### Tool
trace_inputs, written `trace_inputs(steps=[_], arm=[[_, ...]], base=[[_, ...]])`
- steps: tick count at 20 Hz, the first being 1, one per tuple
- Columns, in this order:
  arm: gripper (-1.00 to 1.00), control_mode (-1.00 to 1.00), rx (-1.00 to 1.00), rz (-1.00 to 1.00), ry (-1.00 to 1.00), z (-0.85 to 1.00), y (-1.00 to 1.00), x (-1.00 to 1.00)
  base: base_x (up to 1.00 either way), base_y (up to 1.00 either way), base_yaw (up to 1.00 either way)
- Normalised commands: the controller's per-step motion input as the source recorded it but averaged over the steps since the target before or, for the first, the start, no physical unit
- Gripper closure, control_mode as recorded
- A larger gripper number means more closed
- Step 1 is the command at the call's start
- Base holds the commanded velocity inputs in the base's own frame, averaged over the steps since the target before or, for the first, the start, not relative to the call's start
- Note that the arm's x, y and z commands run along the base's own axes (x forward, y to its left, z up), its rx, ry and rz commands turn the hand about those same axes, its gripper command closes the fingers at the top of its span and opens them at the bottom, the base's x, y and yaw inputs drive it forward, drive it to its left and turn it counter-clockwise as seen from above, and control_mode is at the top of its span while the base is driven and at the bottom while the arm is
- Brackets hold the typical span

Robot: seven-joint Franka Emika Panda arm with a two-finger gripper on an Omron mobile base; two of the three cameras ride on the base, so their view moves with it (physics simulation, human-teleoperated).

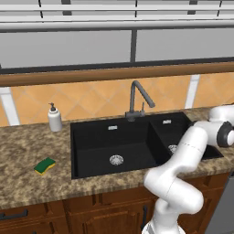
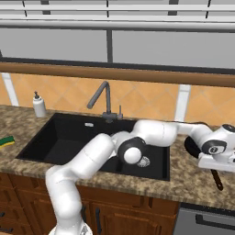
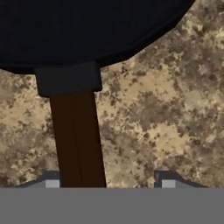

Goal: Pick the pan and sponge and place them into the sink. Then turn on the water.

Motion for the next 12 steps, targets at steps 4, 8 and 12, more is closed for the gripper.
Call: trace_inputs(steps=[4,8,12], arm=[[1.0,-1.0,0.0,0.0,0.03,-0.01,0.12,0.2],[1.0,-1.0,-0.01,0.02,0.09,-0.11,0.54,0.14],[1.0,-1.0,-0.06,0.02,0.0,-0.01,0.92,-0.13]], base=[[0.0,0.0,0.0],[0.0,0.0,0.0],[0.0,0.0,0.0]])
